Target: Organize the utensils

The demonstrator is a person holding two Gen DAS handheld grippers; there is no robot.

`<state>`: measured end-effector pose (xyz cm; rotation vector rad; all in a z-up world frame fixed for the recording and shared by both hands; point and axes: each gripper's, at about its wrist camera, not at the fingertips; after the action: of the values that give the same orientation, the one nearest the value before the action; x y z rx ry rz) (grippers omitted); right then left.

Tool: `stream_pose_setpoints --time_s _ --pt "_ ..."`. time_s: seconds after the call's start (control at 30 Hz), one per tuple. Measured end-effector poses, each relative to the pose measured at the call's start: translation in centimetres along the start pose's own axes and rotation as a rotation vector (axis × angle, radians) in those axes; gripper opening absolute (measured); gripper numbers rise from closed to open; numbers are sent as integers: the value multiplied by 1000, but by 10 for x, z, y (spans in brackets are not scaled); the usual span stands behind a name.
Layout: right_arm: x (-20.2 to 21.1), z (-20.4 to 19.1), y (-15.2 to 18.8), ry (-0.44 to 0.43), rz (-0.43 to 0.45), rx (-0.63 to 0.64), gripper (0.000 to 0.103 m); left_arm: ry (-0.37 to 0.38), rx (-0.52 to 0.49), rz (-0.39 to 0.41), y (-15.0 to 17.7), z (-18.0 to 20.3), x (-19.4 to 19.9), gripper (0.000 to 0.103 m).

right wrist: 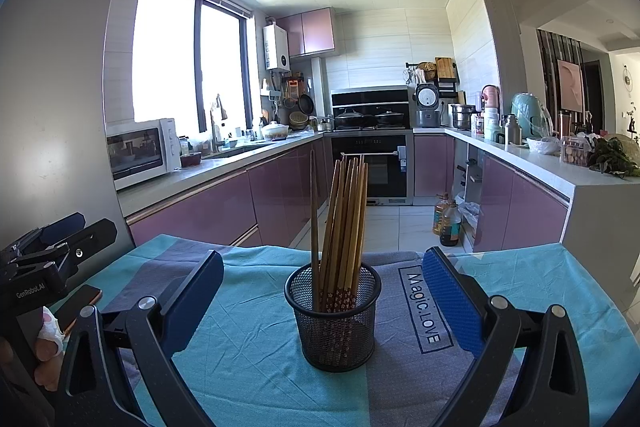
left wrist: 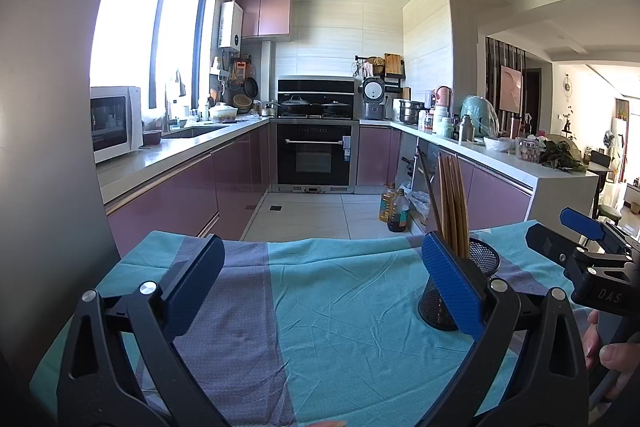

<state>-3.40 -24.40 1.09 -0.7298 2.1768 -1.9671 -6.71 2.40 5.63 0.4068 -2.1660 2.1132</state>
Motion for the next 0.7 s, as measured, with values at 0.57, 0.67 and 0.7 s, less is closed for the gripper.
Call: stream_pose_setpoints --time_s 0.57,0.67,0.7 --pt "-1 -1 -1 2 -1 -2 96 2 1 -3 1 1 -1 97" --pt "-1 0 -1 1 0 -2 96 2 1 -2 1 1 -1 97" --pt "-1 -1 0 1 -1 -3 96 3 1 -3 1 1 -1 97"
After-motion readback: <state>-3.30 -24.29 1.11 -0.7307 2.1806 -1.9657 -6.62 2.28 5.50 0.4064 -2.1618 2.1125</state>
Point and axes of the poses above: each gripper's, at about its wrist camera, not at the fingertips, and x roughly against the way its jaws point, z to its right, y to its underside, and after that the axes turned 12 degrees about -y, right-handed
